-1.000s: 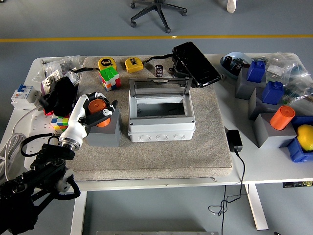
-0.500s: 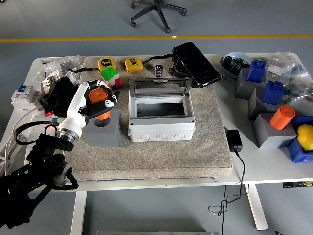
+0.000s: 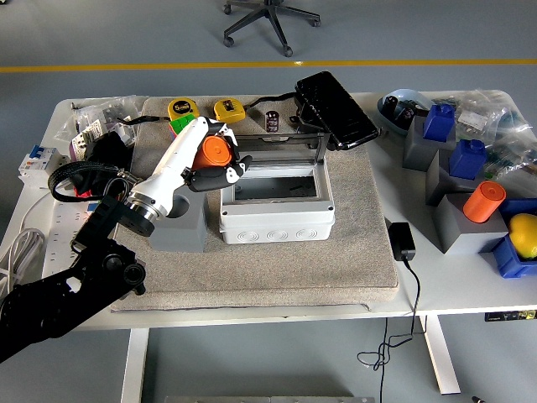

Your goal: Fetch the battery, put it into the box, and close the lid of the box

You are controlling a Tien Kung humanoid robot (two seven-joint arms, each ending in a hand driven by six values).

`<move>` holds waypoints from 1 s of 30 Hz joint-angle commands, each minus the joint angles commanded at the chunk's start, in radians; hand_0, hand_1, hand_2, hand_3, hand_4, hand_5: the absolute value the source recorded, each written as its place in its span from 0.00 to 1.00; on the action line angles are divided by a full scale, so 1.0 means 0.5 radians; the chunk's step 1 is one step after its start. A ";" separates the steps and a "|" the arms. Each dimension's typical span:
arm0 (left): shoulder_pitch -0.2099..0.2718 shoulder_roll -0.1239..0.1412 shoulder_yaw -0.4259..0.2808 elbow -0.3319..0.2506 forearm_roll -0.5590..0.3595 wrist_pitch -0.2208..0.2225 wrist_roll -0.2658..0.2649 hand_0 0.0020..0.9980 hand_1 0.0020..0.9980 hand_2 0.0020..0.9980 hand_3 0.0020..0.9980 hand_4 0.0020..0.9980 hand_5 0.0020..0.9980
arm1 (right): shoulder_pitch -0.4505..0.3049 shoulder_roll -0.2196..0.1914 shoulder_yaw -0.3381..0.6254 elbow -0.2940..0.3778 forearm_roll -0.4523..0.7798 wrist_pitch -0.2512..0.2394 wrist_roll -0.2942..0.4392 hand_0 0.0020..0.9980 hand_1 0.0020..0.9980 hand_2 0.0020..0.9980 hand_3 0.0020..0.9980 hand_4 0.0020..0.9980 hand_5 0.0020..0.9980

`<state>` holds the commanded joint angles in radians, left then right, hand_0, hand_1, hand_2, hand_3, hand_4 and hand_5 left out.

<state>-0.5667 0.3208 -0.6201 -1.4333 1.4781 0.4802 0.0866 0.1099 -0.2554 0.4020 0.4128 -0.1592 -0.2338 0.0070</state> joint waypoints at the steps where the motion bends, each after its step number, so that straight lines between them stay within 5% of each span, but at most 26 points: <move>1: -0.025 -0.008 0.030 0.003 0.032 0.001 0.026 0.17 0.08 0.07 0.17 0.34 0.00 | 0.000 0.000 -0.001 0.000 0.001 0.000 0.000 0.60 0.63 0.60 0.56 0.91 0.46; 10: -0.256 -0.131 0.291 0.050 0.251 -0.025 0.270 0.17 0.09 0.07 0.18 0.32 0.00 | 0.000 0.000 -0.017 -0.001 0.012 0.000 -0.001 0.61 0.63 0.59 0.56 0.90 0.46; 20: -0.503 -0.330 0.608 0.333 0.310 -0.063 0.393 0.17 0.10 0.08 0.19 0.32 0.00 | 0.010 -0.001 -0.042 -0.001 0.024 -0.001 0.002 0.61 0.63 0.59 0.56 0.90 0.46; 21: -0.521 -0.353 0.634 0.376 0.301 -0.060 0.391 0.18 0.10 0.09 0.20 0.56 0.00 | 0.011 -0.001 -0.045 -0.001 0.027 -0.001 0.002 0.61 0.63 0.59 0.56 0.90 0.46; 26: -0.586 -0.432 0.718 0.500 0.282 -0.044 0.386 0.18 0.10 0.09 0.20 0.56 0.00 | 0.011 -0.004 -0.064 -0.002 0.034 -0.001 0.002 0.61 0.63 0.59 0.56 0.90 0.46; 27: -0.600 -0.450 0.734 0.525 0.291 -0.041 0.386 0.18 0.11 0.09 0.21 0.78 0.00 | 0.011 -0.005 -0.071 -0.003 0.036 0.000 0.001 0.61 0.63 0.59 0.56 0.90 0.46; 30: -0.634 -0.498 0.780 0.599 0.310 -0.039 0.390 0.18 0.11 0.09 0.21 0.78 0.00 | 0.012 -0.006 -0.083 -0.004 0.039 -0.001 0.001 0.61 0.63 0.59 0.56 0.90 0.46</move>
<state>-0.8839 0.0717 -0.2303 -1.1336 1.6331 0.4606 0.2814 0.1161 -0.2582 0.3608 0.4111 -0.1399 -0.2340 0.0076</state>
